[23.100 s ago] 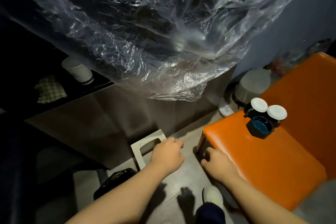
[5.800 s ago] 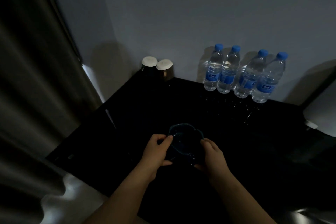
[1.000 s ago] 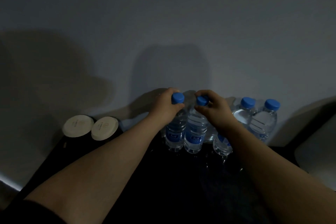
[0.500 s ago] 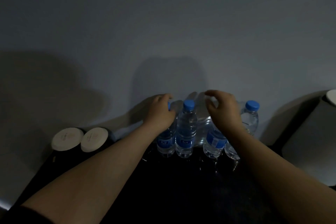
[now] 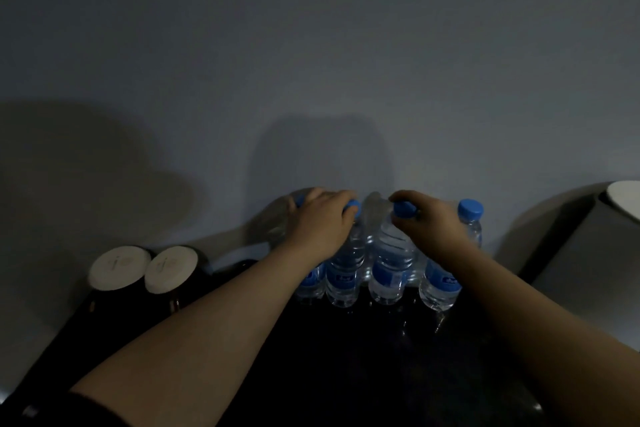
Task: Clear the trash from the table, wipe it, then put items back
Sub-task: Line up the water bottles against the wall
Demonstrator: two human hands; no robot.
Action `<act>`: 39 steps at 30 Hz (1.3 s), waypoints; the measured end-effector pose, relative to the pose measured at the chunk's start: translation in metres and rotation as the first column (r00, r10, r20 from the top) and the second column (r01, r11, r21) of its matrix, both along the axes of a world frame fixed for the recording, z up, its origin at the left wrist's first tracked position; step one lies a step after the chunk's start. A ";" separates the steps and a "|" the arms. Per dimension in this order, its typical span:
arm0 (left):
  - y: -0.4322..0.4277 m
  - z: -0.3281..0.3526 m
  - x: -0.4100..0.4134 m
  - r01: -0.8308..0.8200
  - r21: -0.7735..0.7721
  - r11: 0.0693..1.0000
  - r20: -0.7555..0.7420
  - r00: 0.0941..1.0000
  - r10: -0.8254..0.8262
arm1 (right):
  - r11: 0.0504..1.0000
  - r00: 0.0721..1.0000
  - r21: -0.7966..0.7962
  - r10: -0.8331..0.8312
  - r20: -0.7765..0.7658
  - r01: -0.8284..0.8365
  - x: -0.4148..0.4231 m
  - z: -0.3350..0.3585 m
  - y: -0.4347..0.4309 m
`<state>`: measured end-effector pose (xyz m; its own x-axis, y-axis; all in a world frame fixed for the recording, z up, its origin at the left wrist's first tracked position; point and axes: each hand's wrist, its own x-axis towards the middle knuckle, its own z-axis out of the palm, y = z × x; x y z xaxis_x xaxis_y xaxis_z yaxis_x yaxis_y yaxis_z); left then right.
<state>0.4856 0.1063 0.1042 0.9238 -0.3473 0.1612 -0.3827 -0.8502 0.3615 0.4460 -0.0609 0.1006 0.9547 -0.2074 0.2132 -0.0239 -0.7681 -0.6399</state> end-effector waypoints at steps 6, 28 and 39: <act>0.003 0.003 -0.005 -0.011 -0.035 0.999 -0.036 0.999 0.009 | 0.981 0.996 -0.176 -0.086 -0.036 0.078 0.016 0.001 0.007; 0.003 -0.007 0.003 -0.005 -0.039 0.999 0.008 1.000 0.005 | 0.991 0.997 0.128 -0.034 0.069 0.025 0.021 -0.005 0.014; -0.002 0.004 0.002 -0.056 -0.011 0.998 0.033 0.998 0.056 | 0.989 0.999 0.144 -0.023 -0.029 0.027 0.008 -0.003 0.009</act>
